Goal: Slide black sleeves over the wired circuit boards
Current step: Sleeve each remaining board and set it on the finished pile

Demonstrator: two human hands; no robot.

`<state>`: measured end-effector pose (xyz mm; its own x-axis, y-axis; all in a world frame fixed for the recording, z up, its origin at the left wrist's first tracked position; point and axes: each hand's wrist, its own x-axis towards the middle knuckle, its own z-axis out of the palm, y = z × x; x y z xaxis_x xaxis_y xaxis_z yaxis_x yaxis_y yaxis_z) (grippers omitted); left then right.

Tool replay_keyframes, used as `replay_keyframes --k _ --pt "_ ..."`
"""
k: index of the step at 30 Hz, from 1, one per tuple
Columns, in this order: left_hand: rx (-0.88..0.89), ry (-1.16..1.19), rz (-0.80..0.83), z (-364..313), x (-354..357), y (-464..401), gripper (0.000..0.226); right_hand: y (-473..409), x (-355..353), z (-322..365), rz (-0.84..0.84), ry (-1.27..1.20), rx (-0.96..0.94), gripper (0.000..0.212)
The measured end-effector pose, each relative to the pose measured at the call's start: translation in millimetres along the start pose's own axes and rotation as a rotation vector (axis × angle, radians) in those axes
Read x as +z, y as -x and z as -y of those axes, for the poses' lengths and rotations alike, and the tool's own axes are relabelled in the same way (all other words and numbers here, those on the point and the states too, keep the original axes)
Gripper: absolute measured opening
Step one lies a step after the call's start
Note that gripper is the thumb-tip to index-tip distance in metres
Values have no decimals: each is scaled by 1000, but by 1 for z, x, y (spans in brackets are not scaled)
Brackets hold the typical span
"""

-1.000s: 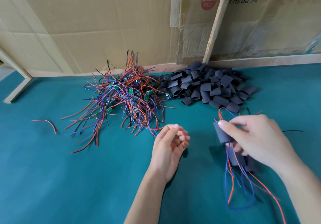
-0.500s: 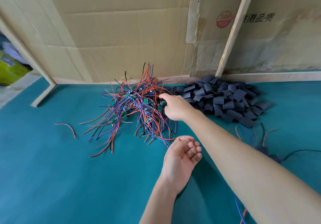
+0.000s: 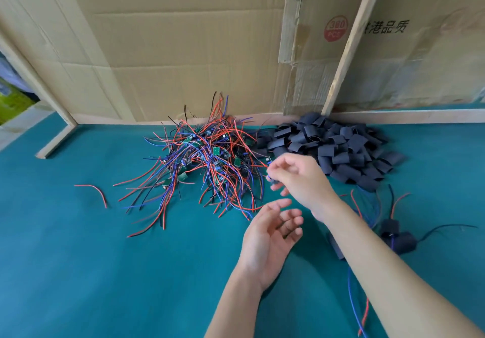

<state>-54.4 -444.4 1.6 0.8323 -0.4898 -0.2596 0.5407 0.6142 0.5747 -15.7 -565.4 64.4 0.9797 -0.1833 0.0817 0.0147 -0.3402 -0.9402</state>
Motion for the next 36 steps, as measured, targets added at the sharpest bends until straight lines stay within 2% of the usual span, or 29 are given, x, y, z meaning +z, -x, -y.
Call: replay_keyframes --k 2,6,10,12,14,17,20,22,24,32,34,36 --pt "-27 -5 8 0 1 -1 23 31 -6 -5 17 -47 8 5" --pt "-6 -90 54 1 -1 -2 35 62 -9 -20 -19 117 -40 11" --pt "48 -109 79 3 -3 -2 37 71 -11 -25 18 304 -137 18" --pt "54 -101 75 4 -3 -2 34 68 -20 -20 23 320 -146 15" --pt "45 -64 42 4 -3 -2 32 55 -30 -17 -50 311 -125 12" --pt "36 -71 35 3 -4 0 30 20 -43 -24 -240 510 -73 8" --pt "30 -86 47 3 -3 3 30 -10 -42 -35 -146 759 10 34" --pt "27 -86 54 2 -2 3 31 -21 -32 -41 -112 881 26 38" --pt "24 -87 59 1 -2 3 33 -28 -21 -48 -166 941 40 36" --pt "-3 -63 50 0 -2 3 30 -34 -16 -55 -329 951 75 17" --pt "-3 -60 48 0 -1 3 28 -26 -27 -51 -355 803 49 18" --pt "7 -60 44 1 -1 1 27 -10 -39 -43 -310 479 38 16"
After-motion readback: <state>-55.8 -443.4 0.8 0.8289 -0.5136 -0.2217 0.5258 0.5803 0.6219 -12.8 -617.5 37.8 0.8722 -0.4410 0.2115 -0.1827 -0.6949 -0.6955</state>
